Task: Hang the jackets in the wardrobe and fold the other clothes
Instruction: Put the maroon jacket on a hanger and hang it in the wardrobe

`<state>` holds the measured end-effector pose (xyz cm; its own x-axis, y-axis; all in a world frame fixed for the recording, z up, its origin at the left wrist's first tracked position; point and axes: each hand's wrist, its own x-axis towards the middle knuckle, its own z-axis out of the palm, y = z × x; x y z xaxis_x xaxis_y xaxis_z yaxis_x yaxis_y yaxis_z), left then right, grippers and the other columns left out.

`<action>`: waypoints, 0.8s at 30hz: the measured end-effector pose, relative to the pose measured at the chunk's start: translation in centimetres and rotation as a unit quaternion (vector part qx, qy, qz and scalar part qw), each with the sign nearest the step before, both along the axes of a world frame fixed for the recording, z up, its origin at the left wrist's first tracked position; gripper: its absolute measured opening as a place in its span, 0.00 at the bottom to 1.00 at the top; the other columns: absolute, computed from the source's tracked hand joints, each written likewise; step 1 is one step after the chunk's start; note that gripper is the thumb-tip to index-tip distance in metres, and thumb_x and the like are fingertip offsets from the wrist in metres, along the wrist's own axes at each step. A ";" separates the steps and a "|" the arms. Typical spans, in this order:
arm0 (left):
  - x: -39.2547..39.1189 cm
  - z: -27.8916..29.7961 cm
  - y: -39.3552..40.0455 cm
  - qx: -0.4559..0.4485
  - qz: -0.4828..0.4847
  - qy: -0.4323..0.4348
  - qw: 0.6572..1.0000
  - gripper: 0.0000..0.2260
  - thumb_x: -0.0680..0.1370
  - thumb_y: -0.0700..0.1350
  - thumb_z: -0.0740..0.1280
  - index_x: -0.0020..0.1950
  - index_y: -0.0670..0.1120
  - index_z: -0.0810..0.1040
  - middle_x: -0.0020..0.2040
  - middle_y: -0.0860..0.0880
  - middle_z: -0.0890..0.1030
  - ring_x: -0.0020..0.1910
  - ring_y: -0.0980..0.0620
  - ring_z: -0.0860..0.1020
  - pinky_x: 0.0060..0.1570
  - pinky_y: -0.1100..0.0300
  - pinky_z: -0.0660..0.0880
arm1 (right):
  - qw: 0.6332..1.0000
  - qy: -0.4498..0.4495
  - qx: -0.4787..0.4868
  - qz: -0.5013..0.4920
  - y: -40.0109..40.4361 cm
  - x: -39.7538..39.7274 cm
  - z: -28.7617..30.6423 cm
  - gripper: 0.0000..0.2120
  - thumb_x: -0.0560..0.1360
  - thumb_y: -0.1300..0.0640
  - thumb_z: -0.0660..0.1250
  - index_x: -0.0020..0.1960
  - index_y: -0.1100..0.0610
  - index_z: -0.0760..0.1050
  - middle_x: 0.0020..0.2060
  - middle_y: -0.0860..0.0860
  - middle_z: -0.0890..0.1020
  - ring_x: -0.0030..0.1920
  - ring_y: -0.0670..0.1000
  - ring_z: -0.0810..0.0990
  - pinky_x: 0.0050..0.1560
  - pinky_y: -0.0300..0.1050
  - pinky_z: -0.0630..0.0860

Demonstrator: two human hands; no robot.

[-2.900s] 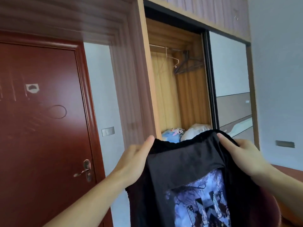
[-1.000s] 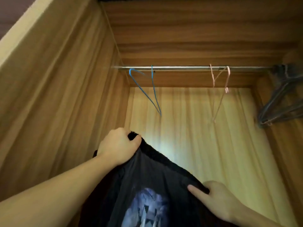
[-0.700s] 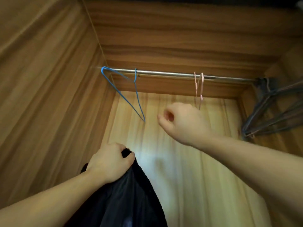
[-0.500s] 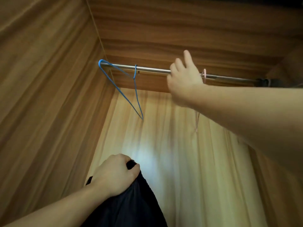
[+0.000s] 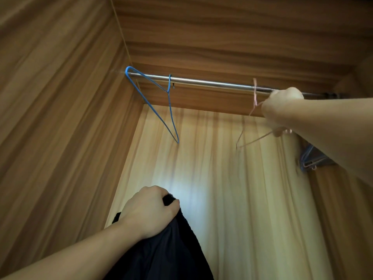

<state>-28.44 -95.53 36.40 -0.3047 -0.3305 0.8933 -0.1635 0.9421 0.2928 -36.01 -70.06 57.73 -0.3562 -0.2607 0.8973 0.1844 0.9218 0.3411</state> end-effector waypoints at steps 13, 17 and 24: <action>2.9 -0.5 1.0 0.008 -0.010 -0.026 1.000 0.17 0.75 0.56 0.63 0.37 0.43 0.76 0.33 0.48 0.80 0.35 0.48 0.80 0.30 0.59 0.70 | 0.674 -0.304 -0.441 0.508 0.1 -5.9 -11.9 0.39 0.64 0.36 0.76 0.61 0.62 0.71 0.45 0.57 0.77 0.35 0.54 0.74 0.31 0.42 0.69; 3.7 -1.0 2.1 0.008 -0.047 -0.034 0.998 0.17 0.75 0.56 0.64 0.34 0.43 0.74 0.31 0.49 0.78 0.33 0.49 0.78 0.29 0.59 0.69 | 0.460 -0.361 -0.549 0.597 -5.0 -6.1 -14.9 0.21 0.70 0.41 0.71 0.47 0.59 0.75 0.29 0.50 0.70 0.23 0.48 0.64 0.22 0.36 0.61; 6.3 -2.6 1.8 0.002 -0.085 -0.059 0.995 0.19 0.75 0.56 0.64 0.31 0.44 0.69 0.29 0.49 0.74 0.29 0.49 0.73 0.30 0.58 0.68 | 0.475 -0.359 -0.529 0.605 -8.2 -1.2 -20.8 0.15 0.76 0.51 0.57 0.39 0.59 0.75 0.25 0.49 0.63 0.24 0.49 0.57 0.25 0.39 0.54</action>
<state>-22.15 -93.74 33.80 -0.4582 -0.2694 0.8471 -0.0360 0.9578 0.2851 -37.26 -78.26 36.91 -0.8324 -0.2027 0.5158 -0.5132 -0.0692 -0.8555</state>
